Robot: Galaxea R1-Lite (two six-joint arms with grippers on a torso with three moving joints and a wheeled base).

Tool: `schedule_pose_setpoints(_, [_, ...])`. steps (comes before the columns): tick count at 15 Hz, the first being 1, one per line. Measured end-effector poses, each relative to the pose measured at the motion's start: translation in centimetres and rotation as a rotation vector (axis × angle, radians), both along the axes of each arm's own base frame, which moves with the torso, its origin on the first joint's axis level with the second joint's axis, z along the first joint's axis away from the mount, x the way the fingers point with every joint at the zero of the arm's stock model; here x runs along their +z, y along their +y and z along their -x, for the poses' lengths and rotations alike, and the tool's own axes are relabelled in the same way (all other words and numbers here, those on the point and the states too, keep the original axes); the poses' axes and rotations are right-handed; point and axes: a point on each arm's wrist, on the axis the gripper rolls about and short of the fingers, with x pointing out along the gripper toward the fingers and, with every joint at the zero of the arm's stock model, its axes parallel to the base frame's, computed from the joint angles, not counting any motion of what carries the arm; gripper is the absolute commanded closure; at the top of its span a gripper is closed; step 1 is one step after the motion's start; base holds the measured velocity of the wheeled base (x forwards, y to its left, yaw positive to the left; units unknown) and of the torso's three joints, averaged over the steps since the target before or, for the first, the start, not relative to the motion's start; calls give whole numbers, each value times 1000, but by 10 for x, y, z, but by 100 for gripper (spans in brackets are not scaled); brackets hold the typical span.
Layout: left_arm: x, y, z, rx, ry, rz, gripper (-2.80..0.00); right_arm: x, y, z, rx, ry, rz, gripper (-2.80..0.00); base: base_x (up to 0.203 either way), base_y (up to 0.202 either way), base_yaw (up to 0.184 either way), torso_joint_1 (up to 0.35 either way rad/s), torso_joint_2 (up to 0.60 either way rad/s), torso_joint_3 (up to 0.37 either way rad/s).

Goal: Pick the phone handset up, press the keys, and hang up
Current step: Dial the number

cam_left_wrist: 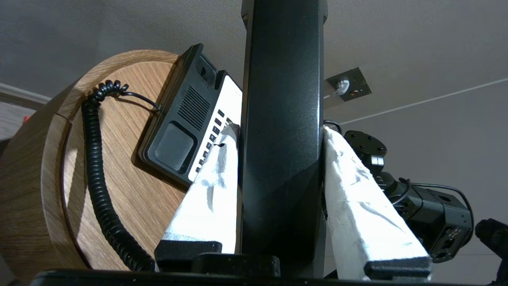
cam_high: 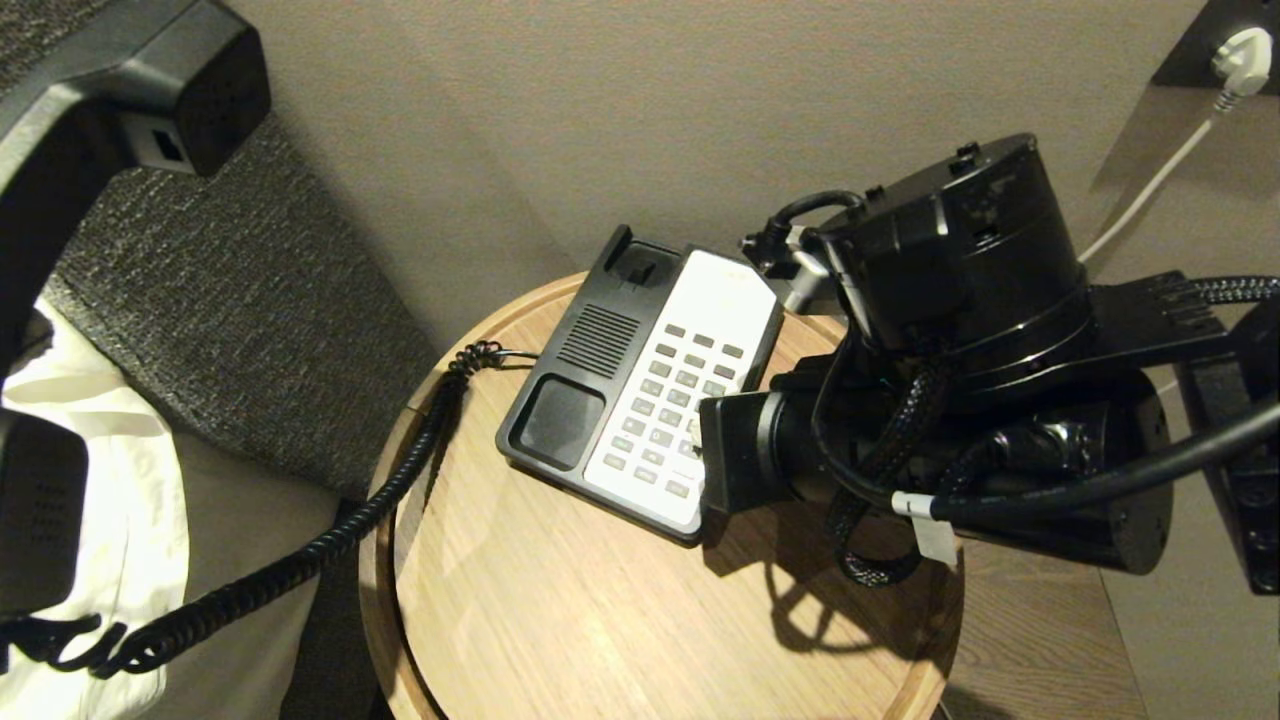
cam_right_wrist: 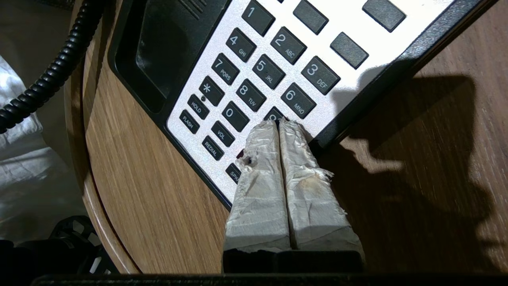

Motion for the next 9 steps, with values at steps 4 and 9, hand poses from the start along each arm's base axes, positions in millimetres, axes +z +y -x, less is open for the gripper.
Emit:
schedule_pose_setpoints(4, [0,0,0,-2,3,7,0,-1,1,-1,0,1,2,0,0,0,0,0,0,0])
schedule_pose_setpoints(9, [0,0,0,-2,6,6,0,4,1,1,3,-9,-9,0,0,0,0,0,0,0])
